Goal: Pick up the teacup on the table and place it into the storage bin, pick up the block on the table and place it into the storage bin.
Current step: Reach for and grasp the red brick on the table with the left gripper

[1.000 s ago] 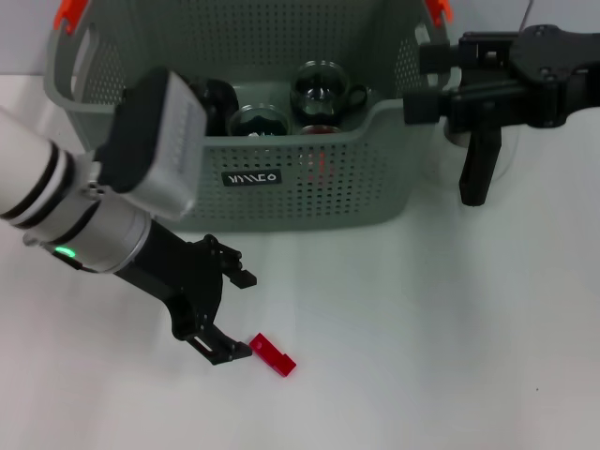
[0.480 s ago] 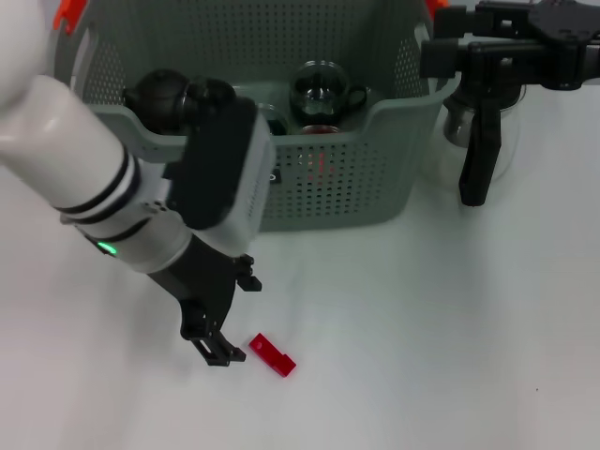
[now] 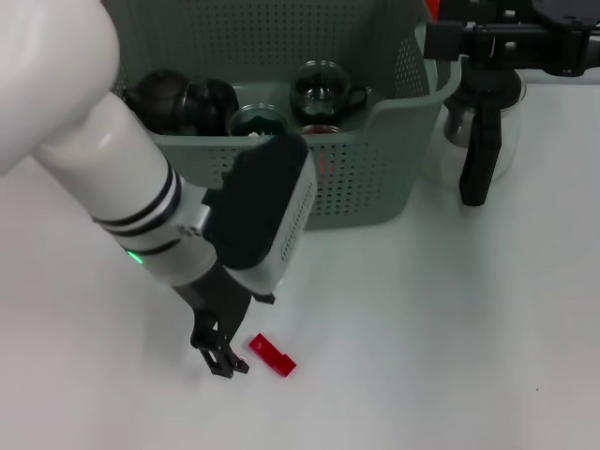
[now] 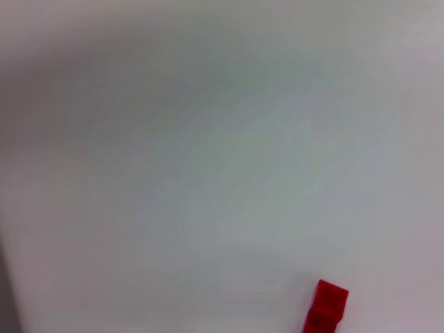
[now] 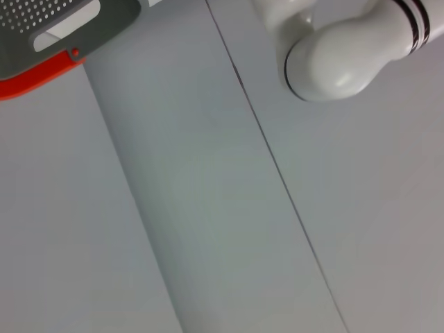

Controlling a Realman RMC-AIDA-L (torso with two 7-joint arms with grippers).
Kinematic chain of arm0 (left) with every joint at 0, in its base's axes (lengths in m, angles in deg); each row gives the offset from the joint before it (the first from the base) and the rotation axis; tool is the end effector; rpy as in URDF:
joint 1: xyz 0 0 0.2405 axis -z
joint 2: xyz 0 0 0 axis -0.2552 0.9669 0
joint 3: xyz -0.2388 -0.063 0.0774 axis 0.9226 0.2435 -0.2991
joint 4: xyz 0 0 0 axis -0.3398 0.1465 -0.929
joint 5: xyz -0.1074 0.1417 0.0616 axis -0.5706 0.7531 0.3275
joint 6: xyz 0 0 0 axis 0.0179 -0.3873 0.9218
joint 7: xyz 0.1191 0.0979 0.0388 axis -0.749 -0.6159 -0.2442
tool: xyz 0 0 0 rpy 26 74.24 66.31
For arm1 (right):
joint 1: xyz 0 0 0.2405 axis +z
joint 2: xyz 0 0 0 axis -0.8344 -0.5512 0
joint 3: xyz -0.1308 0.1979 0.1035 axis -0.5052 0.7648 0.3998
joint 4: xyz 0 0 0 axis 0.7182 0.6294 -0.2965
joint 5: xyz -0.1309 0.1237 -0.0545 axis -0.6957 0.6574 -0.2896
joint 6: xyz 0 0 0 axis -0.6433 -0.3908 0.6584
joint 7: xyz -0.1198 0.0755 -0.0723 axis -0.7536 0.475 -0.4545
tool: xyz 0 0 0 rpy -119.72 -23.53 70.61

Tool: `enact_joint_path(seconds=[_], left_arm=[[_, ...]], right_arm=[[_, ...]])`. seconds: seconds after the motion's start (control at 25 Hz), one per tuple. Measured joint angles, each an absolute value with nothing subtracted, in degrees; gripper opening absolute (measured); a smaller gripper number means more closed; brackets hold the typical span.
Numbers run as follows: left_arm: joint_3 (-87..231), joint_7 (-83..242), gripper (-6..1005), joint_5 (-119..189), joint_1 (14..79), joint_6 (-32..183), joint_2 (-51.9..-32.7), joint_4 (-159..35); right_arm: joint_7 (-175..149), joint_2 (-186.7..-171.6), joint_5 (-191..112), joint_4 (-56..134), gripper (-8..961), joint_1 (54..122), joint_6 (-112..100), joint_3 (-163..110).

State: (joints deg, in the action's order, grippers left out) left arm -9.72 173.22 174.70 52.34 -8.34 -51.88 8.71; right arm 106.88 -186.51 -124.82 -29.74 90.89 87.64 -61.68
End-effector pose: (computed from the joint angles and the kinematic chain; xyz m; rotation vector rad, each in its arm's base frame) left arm -0.1780 0.3104 -0.0684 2.9681 -0.4759 -0.7689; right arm 0.1185 0.3318 0.0732 -2.7735 0.6944 1.0196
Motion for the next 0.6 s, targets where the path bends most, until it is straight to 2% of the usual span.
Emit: enact_joint_path(seconds=[0.6], left_arm=[[-19.4,172.6,880,174.6,52.8,-3.3,-52.03,7.8]], right_arm=[[106.5,-186.31,-124.1,-27.9,946,90.6,87.4,-61.5]])
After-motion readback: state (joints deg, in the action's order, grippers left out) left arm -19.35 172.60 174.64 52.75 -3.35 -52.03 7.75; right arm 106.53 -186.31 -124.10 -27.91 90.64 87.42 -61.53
